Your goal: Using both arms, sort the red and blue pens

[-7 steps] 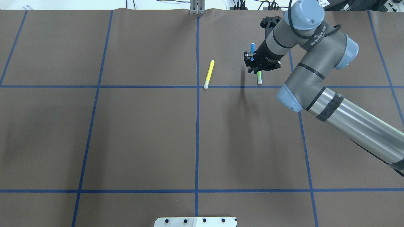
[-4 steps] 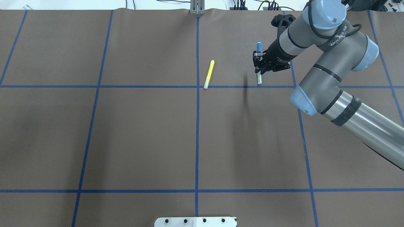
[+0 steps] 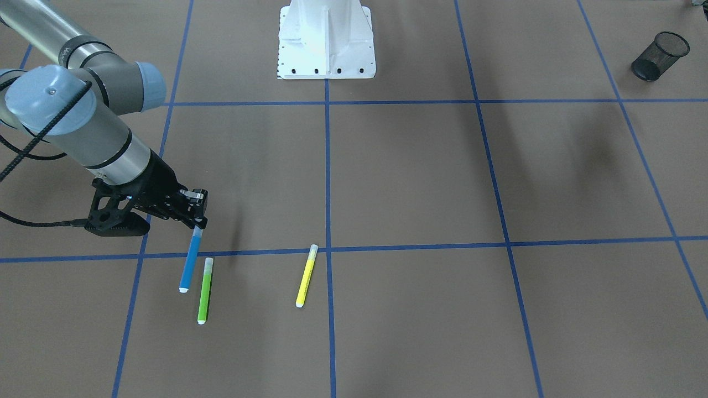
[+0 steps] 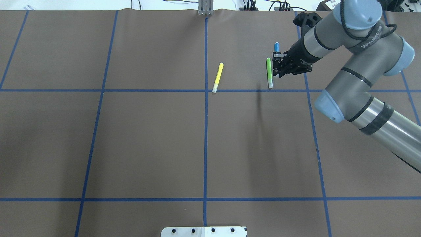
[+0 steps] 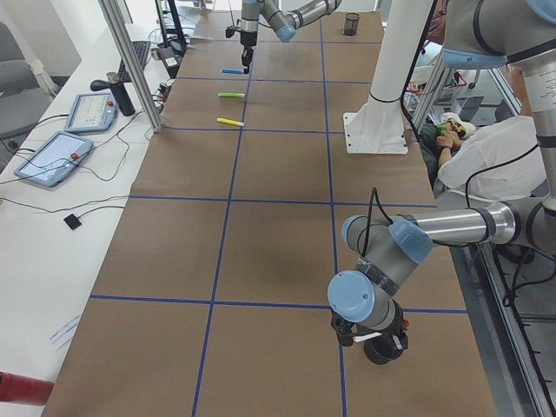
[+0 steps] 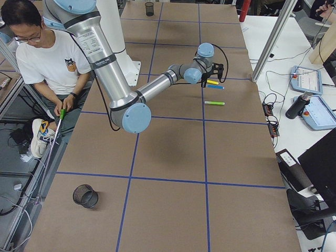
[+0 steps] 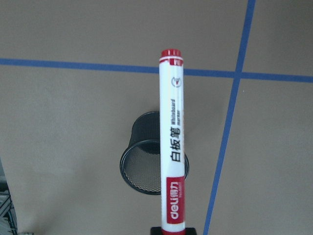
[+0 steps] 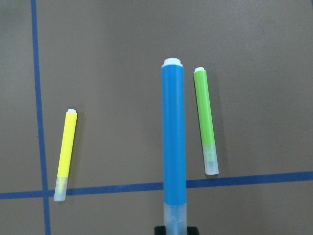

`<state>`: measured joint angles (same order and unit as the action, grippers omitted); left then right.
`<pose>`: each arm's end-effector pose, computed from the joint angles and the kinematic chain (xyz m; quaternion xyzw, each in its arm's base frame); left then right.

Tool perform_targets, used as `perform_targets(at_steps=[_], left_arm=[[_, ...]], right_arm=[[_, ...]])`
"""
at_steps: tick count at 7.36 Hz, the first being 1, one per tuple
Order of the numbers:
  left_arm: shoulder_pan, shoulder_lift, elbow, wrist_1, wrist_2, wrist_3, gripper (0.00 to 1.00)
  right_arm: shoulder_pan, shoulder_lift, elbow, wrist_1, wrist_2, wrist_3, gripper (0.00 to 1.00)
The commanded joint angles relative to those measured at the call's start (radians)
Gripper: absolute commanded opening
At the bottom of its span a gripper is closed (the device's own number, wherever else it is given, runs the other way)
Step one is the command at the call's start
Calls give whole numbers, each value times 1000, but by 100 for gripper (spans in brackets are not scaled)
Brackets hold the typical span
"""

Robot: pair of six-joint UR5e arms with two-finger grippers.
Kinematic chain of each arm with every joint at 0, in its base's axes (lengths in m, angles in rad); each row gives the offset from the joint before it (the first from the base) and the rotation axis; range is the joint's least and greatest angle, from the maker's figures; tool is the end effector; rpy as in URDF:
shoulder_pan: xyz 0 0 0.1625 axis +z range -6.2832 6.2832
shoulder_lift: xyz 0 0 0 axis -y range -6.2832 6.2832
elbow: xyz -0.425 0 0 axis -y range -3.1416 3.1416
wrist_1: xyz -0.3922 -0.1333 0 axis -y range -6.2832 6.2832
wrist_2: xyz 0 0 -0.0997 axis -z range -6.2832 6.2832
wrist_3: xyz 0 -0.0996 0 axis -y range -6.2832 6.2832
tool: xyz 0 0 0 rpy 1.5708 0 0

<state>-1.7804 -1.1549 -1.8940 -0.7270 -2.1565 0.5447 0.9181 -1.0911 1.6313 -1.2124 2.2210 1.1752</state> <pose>-0.1204 -0.1901 0.7171 -0.3069 0.3986 0.0140 0.8641 -0.3408 -0.5660 0.3092 0.0235 -0.5016 0.0864 0.8604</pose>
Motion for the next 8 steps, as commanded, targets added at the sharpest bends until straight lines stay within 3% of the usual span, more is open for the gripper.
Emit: perform_targets(at_steps=[1, 4, 6, 8], left_arm=[[-1, -25, 38, 162, -3, 3, 0], [-1, -37, 122, 210, -9, -5, 0], [-1, -71, 222, 216, -14, -8, 0], [4, -72, 225, 280, -57, -8, 0]], right_arm=[[103, -85, 76, 2, 161, -3, 0], [175, -214, 148, 4, 258, -11, 0], [222, -315, 226, 4, 272, -11, 0], [243, -358, 257, 5, 275, -11, 0]])
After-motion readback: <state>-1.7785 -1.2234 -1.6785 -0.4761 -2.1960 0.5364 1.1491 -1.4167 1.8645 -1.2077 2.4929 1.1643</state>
